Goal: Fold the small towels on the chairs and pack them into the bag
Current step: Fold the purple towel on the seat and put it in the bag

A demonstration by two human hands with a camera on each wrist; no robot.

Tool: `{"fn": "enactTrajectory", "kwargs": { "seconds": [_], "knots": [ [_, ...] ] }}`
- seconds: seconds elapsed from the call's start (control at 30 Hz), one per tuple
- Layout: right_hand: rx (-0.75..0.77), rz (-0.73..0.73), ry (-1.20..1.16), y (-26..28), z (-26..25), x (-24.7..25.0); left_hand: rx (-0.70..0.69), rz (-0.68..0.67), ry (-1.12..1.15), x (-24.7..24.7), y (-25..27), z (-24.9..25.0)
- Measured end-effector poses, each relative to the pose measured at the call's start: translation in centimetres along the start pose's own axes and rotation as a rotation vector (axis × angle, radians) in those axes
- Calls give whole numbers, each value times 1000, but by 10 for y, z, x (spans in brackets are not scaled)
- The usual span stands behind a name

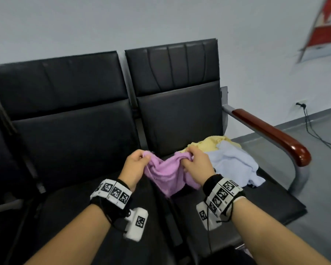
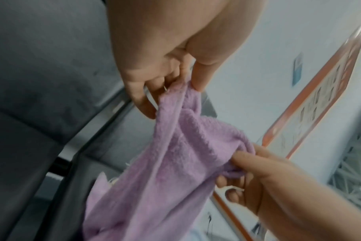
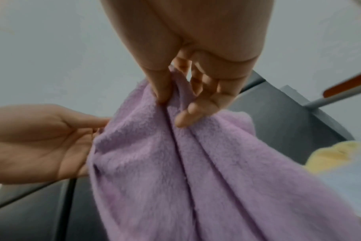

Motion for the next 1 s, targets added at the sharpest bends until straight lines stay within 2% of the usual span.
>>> {"fn": "enactTrajectory", "kwargs": {
  "seconds": [0.13,0.27,0.4,0.47,0.53,0.57,0.63,0.73,0.87,1.0],
  "knots": [
    [134,49,-66,16,-69,-15,-42,117,183,64,29,53],
    [260,-102,-13,42,-138,-46,-135,133,286,125,64,89],
    [310,-393,-116,74,-196,-81,-220,138,222,171,96,109],
    [349,-362,-172,83,-219,-100,-233,66,55,192,116,109],
    [379,-223,-137,81,-226,-107,-230,-74,-124,199,129,104],
    [398,-216,-99,84,-233,-118,-230,-118,-205,210,140,98],
    [424,-326,-79,93,-241,-143,-231,-179,-327,228,157,88],
    [447,-521,-193,109,-246,-179,-274,-173,-429,254,176,76],
    [411,-628,-256,122,-246,-206,-304,-151,-501,283,194,62],
    [403,-679,-291,133,-252,-223,-330,-118,-440,299,203,50]
  ]
}}
Point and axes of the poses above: each hand's wrist, its own y-axis away from the middle knuckle, its own x-axis out of the back of the hand, z = x × y, the point moved 2 cm from there along -y, towards the middle knuckle, and after that the axes turned 1 degree about y, right-handed, at the moved point
